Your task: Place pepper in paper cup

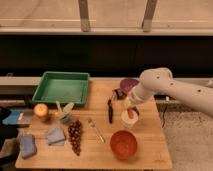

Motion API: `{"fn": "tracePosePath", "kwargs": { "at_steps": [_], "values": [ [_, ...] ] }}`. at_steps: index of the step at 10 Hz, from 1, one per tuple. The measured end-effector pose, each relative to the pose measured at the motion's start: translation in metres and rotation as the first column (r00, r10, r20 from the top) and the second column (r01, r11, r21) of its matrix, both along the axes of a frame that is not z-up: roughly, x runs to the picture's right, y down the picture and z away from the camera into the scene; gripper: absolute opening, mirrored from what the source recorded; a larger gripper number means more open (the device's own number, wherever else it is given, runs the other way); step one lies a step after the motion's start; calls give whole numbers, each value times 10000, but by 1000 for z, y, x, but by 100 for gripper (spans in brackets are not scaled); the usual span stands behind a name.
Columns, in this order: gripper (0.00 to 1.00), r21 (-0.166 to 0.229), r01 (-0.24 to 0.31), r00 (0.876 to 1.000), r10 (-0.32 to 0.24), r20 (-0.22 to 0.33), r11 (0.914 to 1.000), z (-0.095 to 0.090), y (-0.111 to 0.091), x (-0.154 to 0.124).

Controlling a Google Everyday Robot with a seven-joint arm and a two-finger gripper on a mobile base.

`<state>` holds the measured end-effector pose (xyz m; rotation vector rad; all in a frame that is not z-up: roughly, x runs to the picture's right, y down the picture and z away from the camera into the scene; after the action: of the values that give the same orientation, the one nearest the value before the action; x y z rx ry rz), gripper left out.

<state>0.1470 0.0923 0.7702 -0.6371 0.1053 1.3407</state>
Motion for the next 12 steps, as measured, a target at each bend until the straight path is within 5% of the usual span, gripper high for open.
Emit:
{"fn": "tracePosePath", "kwargs": {
  "at_steps": [5, 12],
  "values": [
    [49, -8, -321, 9994, 321, 95, 9995, -2, 16, 0],
    [53, -22, -368, 9991, 368, 193, 9993, -2, 23, -7]
  ]
}}
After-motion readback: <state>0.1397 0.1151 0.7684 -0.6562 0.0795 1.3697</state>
